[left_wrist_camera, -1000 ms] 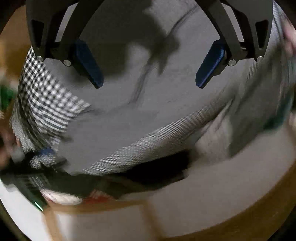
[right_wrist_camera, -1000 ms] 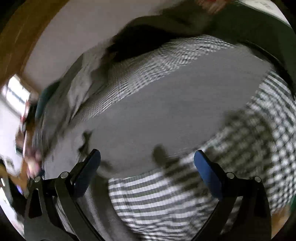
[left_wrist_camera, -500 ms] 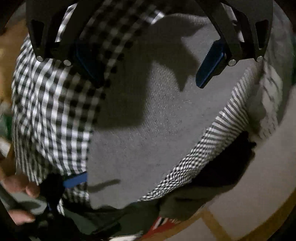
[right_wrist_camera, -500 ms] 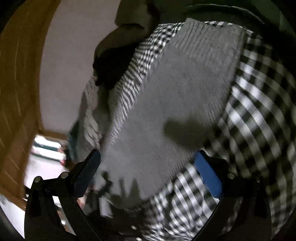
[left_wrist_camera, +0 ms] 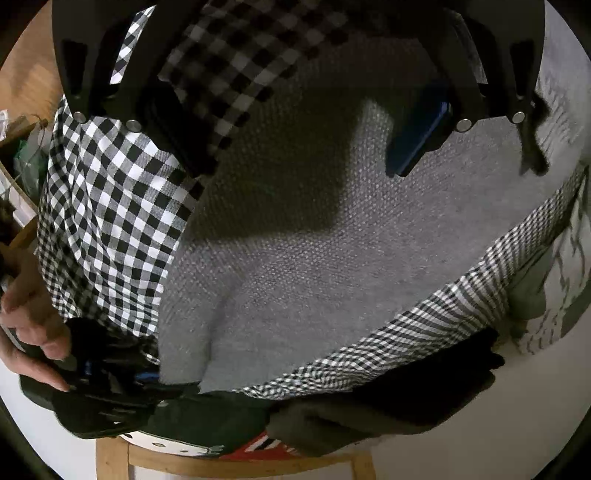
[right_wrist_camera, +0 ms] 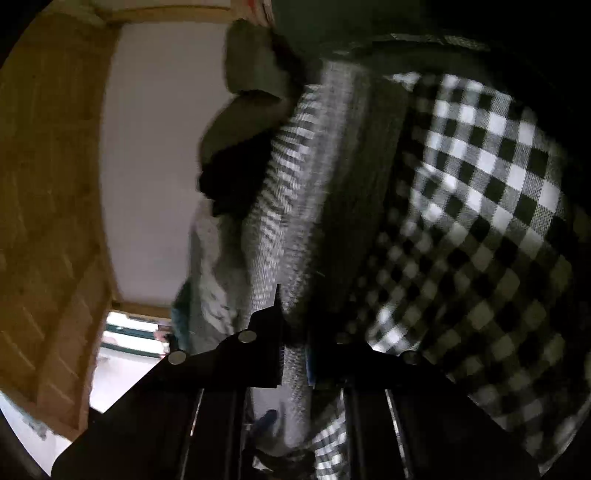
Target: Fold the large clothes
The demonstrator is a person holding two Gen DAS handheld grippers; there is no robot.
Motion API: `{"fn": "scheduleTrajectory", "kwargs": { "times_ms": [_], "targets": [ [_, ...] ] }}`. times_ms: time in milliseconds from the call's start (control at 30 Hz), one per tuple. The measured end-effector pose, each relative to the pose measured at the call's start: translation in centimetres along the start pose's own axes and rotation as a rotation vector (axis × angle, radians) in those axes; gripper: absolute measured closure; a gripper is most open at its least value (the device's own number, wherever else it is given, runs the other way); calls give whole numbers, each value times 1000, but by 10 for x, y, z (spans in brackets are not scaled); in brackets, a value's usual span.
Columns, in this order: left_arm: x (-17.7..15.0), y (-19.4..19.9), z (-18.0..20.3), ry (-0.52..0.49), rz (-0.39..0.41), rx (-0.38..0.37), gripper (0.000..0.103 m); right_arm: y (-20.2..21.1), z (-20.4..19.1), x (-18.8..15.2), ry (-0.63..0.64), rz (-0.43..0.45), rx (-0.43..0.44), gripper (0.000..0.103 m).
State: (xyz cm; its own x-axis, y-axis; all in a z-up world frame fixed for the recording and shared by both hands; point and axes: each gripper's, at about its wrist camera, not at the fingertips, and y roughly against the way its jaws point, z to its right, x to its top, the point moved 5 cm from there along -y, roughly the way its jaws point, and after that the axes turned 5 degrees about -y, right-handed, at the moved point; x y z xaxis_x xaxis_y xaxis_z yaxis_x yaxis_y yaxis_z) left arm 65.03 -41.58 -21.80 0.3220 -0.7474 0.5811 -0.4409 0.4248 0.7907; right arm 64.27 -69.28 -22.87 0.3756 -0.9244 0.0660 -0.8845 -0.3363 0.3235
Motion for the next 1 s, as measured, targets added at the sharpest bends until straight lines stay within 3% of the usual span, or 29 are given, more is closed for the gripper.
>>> {"fn": "scheduleTrajectory", "kwargs": {
  "times_ms": [167,333,367,433,633,800,867,900,1000],
  "targets": [
    [-10,34,-7,-5,47,119,4,-3,-57,-15,138,-31,62,94],
    [-40,82,-55,158,94,184,4,-18,-121,-47,285,-95,96,94],
    [-56,98,-77,187,104,264,4,-26,-138,-57,312,-116,108,94],
    [-78,116,-108,241,108,354,4,-37,-162,-75,354,-150,122,94],
    [-195,170,-227,586,0,519,4,-83,-222,-147,470,-262,152,94],
    [-279,196,-278,832,-52,531,4,-142,-259,-235,571,-386,182,94],
    [-306,189,-287,886,-101,487,4,-169,-268,-282,613,-452,181,94],
    [-316,182,-288,898,-105,436,4,-181,-269,-299,627,-475,181,94],
    [-318,188,-283,832,-78,425,4,-219,-267,-367,676,-568,165,94]
  ]
}}
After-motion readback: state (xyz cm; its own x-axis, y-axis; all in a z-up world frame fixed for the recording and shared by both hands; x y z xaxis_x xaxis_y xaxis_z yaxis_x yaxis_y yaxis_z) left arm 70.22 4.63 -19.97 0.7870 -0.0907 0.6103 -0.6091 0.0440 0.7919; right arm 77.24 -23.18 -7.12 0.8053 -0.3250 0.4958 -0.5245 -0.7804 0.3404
